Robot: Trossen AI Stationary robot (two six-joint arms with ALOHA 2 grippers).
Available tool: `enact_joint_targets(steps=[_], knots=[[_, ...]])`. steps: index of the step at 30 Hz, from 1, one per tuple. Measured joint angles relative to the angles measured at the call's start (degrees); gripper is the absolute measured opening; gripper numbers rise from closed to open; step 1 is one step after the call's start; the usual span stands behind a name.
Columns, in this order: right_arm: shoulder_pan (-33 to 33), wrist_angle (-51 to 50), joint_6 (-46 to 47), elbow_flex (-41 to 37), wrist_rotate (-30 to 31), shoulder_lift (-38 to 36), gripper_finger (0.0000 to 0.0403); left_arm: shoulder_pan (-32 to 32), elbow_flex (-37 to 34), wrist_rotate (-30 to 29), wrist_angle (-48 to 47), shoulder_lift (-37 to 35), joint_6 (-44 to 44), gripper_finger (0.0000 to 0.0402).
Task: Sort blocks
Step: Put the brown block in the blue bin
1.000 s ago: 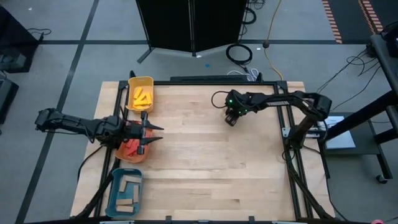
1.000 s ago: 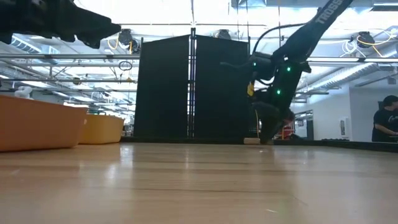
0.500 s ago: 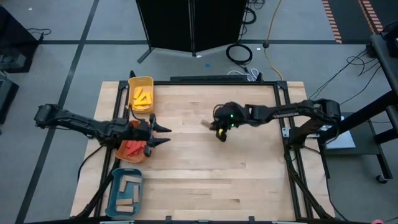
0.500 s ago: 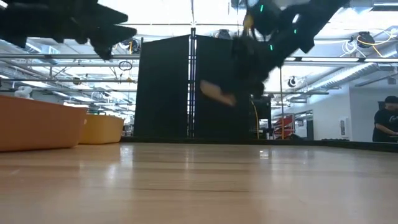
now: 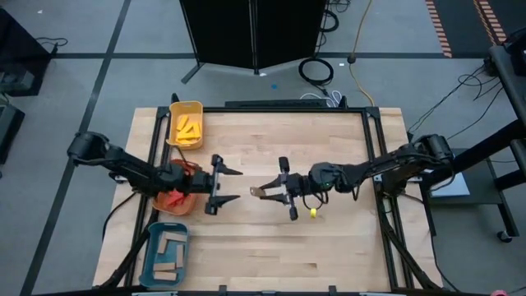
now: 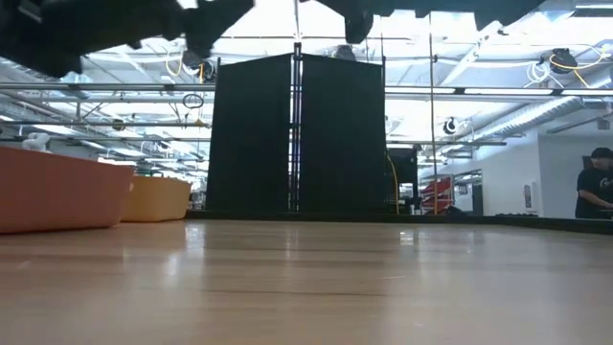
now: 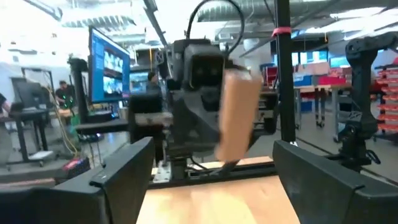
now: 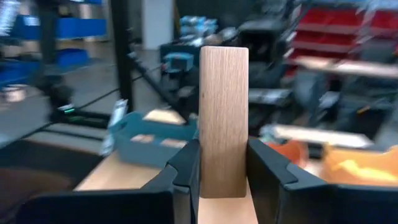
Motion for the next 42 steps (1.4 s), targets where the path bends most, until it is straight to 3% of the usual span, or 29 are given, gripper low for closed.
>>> enact_joint_targets(steps=[6, 26, 32, 41, 42], knots=[[1.3, 2.2, -4.1, 0.0, 9.6, 0.4, 0.0076, 0.0, 6.7, 0.6, -0.2, 5.9, -0.3, 0.0327], [1.4, 3.2, -5.2, 0.0, 14.4, 0.7, 0.0076, 0.1, 15.7, -1.2, -0.7, 10.8, 4.6, 0.0321], [1.4, 3.2, -5.7, 0.0, 14.3, 0.7, 0.0083, 0.1, 15.7, -2.6, -0.9, 10.8, 4.6, 0.0258], [1.4, 2.6, -5.6, 0.0, 13.8, 0.7, 0.0132, 0.1, 15.7, -6.3, -2.4, 10.8, 4.7, 0.0084], [1.3, 2.6, -5.6, 0.0, 13.8, 0.7, 0.014, 0.1, 15.7, -6.3, -2.7, 10.8, 4.7, 0.008]])
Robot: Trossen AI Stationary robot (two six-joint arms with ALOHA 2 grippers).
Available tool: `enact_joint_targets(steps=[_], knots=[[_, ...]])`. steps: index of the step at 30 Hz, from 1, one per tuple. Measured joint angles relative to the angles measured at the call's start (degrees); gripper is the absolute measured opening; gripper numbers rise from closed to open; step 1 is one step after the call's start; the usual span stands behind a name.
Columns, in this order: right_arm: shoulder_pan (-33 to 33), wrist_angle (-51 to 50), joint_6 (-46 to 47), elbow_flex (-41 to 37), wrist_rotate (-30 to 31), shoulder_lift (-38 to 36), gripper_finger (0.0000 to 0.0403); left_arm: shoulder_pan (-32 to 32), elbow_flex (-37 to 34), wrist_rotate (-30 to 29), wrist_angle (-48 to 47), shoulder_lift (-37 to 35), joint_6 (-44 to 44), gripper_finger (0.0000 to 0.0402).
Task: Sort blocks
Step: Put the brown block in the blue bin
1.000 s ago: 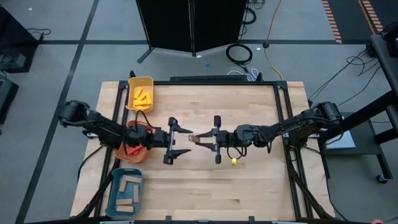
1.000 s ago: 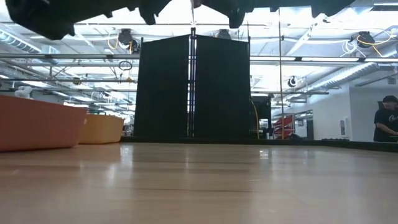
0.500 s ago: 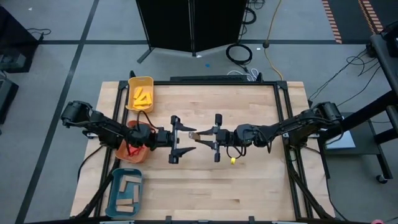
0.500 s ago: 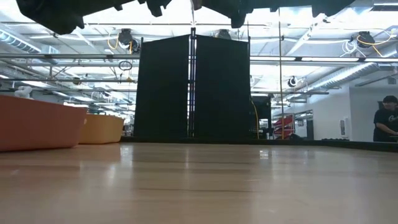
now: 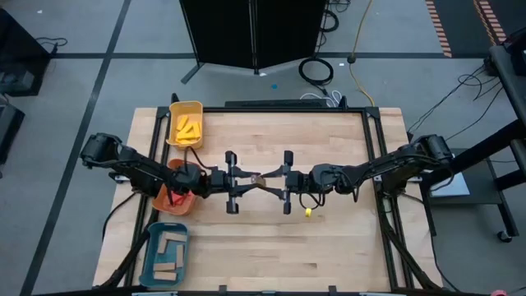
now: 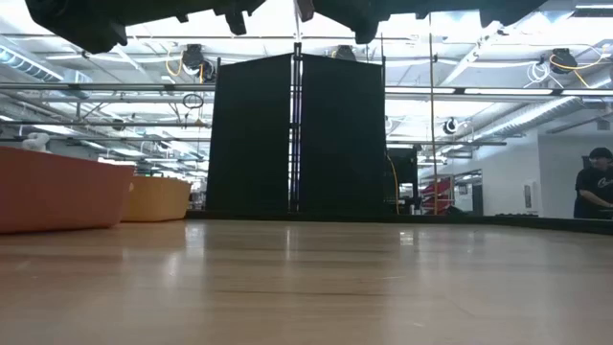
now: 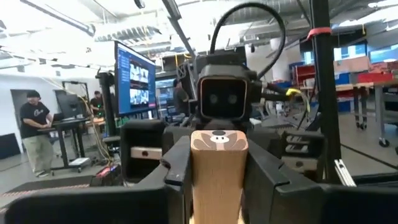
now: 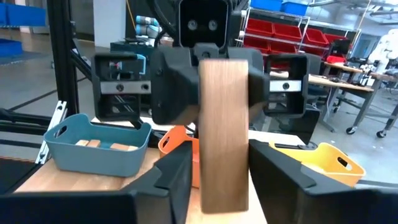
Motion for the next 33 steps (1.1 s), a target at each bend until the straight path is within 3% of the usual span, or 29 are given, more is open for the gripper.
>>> enact_joint_targets(steps=[4, 7, 12, 16, 18, 21, 24, 26, 33], knots=[[-0.7, 0.1, -0.9, 0.0, 0.1, -0.1, 0.017, -0.7, 0.0, -0.4, -4.1, -1.9, 0.2, 0.008], [-1.0, 0.1, -1.5, 0.0, 0.3, -0.1, 0.0191, -2.3, 0.0, -5.9, -13.5, -7.2, 0.2, 0.008], [-0.9, -3.9, -1.7, 0.0, 0.4, -0.1, 0.021, -7.6, 0.7, -23.3, -47.1, -22.7, -4.4, 0.008], [-0.9, -8.0, -2.2, 0.0, 0.4, -0.1, 0.0212, -10.7, 4.8, -31.5, -79.1, -33.4, -24.4, 0.008], [-1.0, -9.3, -1.3, 0.0, 0.3, -0.1, 0.021, -11.0, 6.7, -27.1, -94.6, -36.8, -40.8, 0.008], [-1.0, -10.0, 0.1, 0.0, 0.3, -0.1, 0.0209, -10.9, 8.4, -9.6, -110.1, -39.7, -63.9, 0.008], [-1.0, -10.6, 0.4, 0.0, 0.3, -0.1, 0.021, -11.9, 8.4, 8.3, -117.4, -40.2, -76.5, 0.0084], [-1.0, -10.7, 0.4, 0.0, 0.3, -0.1, 0.021, -13.6, 8.4, 16.1, -121.5, -39.4, -82.8, 0.0086], [-0.9, -10.3, 0.2, 0.0, 0.2, -0.1, 0.021, -20.7, 8.4, 22.5, -124.1, -34.3, -97.6, 0.0088]])
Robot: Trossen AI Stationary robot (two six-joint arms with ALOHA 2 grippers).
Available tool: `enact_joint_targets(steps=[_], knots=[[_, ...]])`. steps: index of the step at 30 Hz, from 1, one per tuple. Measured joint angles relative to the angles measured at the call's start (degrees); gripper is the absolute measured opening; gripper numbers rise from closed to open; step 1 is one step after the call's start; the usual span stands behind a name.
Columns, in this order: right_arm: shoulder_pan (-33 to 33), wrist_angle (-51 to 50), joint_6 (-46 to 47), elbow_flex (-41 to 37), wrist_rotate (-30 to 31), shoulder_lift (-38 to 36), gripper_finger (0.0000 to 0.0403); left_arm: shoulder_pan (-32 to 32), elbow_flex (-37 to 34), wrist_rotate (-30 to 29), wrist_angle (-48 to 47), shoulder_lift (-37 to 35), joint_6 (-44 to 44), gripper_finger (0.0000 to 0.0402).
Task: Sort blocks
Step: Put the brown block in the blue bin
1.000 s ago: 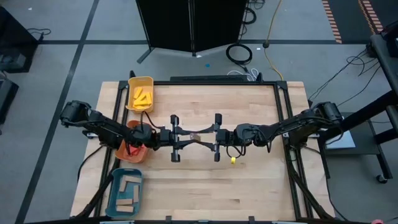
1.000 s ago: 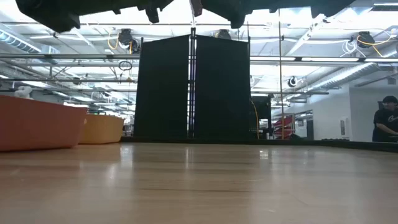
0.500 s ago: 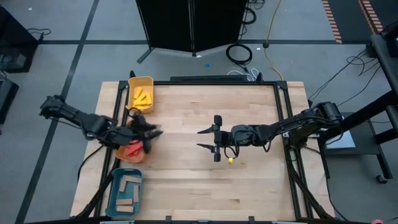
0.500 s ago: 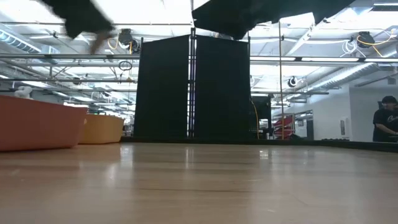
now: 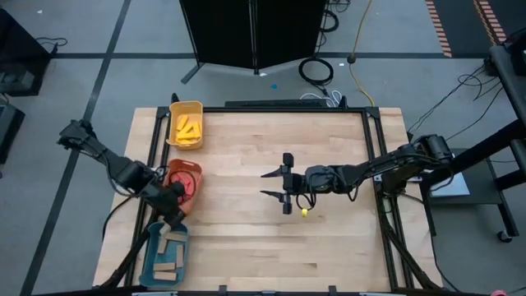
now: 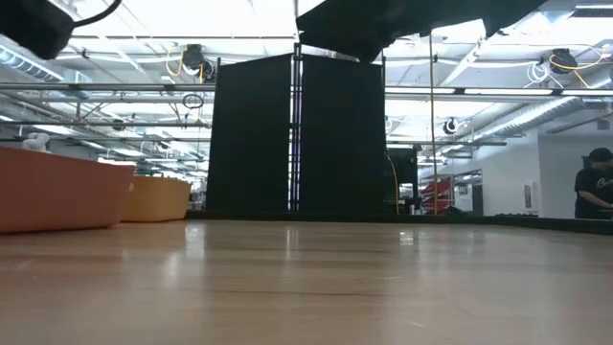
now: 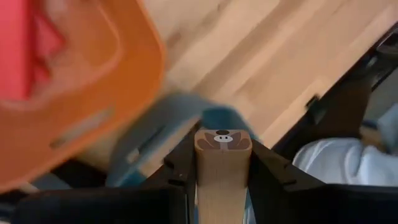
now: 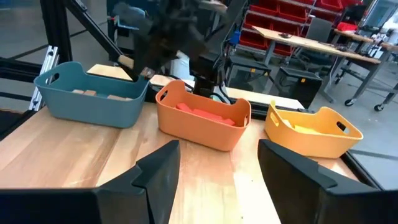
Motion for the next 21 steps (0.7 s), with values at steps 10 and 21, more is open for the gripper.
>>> enact_joint_targets(steps=[10, 21], knots=[[-0.4, 3.2, -3.1, 0.0, 0.0, 0.0, 0.021, -8.9, 0.0, 5.8, 7.1, 10.5, -8.2, 0.0089], [-0.4, 3.0, -2.9, 0.0, 0.0, 0.0, 0.021, -11.0, 0.0, 6.7, 8.5, 16.3, -8.0, 0.0139]])
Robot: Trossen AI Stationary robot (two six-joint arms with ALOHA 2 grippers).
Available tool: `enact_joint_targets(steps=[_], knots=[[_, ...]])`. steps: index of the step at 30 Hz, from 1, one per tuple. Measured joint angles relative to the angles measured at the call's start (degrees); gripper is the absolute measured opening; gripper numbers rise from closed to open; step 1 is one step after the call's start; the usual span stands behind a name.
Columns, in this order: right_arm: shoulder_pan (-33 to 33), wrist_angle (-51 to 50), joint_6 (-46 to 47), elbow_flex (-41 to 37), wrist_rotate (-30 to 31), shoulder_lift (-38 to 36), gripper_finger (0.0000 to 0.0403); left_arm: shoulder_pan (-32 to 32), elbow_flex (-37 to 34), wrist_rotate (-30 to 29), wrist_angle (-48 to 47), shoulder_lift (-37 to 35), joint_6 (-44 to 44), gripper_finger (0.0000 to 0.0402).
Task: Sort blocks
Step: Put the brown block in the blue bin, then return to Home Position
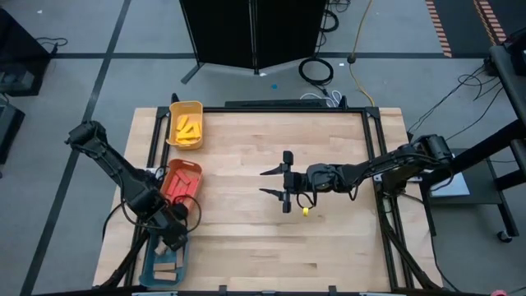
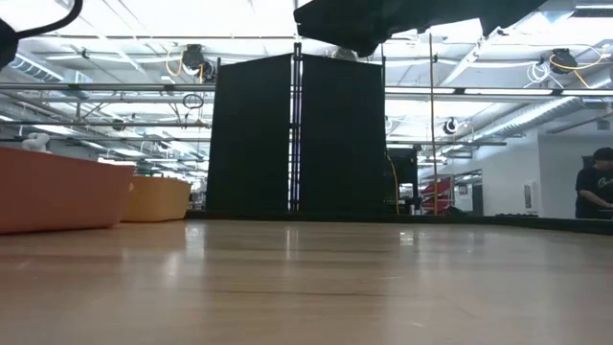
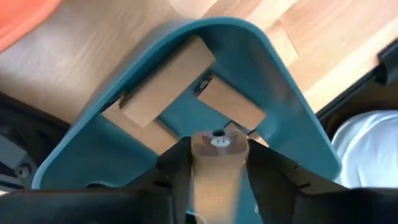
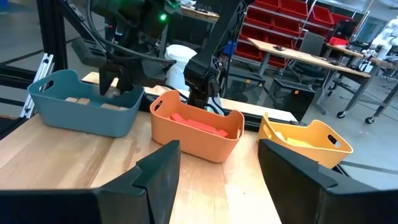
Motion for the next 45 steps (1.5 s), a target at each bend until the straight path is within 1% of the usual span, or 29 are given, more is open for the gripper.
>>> enact_joint_targets(steps=[4, 8, 12, 14, 18, 23, 27, 30, 32, 36, 38, 42, 45], knots=[[0.0, 0.0, 0.1, 0.0, 0.0, 0.0, 0.021, 0.0, 0.0, 0.1, 0.9, 0.0, 1.9, 0.0178], [0.0, 0.0, 0.2, 0.0, 0.0, 0.0, 0.021, 0.1, 0.0, 0.6, 0.8, 0.0, 1.9, 0.0202], [0.0, 0.0, 0.2, 0.0, 0.0, 0.0, 0.021, 1.4, 0.0, 6.4, 0.8, -0.8, 1.8, 0.0206], [0.0, 0.0, 0.2, 0.0, 0.0, 0.0, 0.021, 1.9, 0.0, 7.4, 0.8, -1.8, 1.8, 0.0206], [0.1, -0.1, 1.3, 0.0, 0.0, 0.0, 0.021, 3.2, 0.0, 7.1, 0.4, -4.0, 2.2, 0.0207], [0.1, -0.2, 3.2, 0.0, 0.0, 0.0, 0.021, 5.5, 0.0, 3.2, 0.4, -6.8, 7.3, 0.0207], [0.1, -0.1, 3.2, 0.0, 0.0, 0.0, 0.021, 9.3, 0.0, 0.9, 0.6, -8.2, 15.4, 0.0207], [0.1, 0.0, 3.2, 0.1, 0.0, 0.0, 0.021, 13.1, 0.0, -1.9, 1.3, -8.8, 25.0, 0.0207], [0.1, -0.1, 3.2, 0.7, 0.0, 0.0, 0.021, 16.0, 0.0, -5.7, 1.3, -8.9, 33.1, 0.0207], [0.1, 0.0, 3.2, 2.3, 0.0, 0.0, 0.021, 22.7, 0.0, -16.0, 0.8, -8.5, 50.3, 0.0207], [0.1, -0.1, 3.2, 3.3, 0.0, 0.0, 0.021, 26.7, 0.0, -19.1, 0.8, -7.5, 57.8, 0.0207], [0.1, -0.3, 3.4, 4.0, 0.0, 0.0, 0.021, 35.1, 0.0, -19.8, 0.1, -3.9, 69.3, 0.0207], [0.1, -0.8, 4.7, 4.0, 0.0, 0.0, 0.021, 40.3, 0.0, -19.8, -1.8, -0.1, 75.2, 0.0207]])
